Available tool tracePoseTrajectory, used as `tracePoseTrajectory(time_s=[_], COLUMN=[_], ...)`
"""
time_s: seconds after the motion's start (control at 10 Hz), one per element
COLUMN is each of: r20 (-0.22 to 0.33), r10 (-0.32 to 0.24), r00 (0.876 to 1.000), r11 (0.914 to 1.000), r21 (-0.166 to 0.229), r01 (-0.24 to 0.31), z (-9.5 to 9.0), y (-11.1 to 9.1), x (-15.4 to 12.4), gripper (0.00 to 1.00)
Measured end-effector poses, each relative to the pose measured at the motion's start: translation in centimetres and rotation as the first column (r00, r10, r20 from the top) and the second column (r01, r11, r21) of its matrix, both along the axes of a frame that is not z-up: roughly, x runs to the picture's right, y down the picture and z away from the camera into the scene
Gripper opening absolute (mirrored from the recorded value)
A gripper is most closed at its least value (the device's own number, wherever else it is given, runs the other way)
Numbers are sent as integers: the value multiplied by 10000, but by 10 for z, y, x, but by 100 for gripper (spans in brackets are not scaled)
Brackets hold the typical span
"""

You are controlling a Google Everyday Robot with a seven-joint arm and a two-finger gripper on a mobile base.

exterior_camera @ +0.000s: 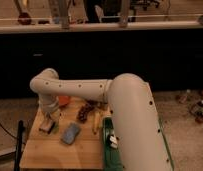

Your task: Place eraser in plastic cup

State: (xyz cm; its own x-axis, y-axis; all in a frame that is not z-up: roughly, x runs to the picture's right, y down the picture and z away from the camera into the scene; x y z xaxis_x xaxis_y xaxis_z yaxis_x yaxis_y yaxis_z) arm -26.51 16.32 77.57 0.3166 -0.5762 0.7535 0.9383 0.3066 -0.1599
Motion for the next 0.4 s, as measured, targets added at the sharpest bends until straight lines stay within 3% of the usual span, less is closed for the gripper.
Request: tracePoseTrajectory(time_s=[0.4], r20=[20], r10=[47], r00=[10000], r11=[10000], r21=[5], r01=[-47], z=[-1], y=[-3], x=[1], gripper=[80])
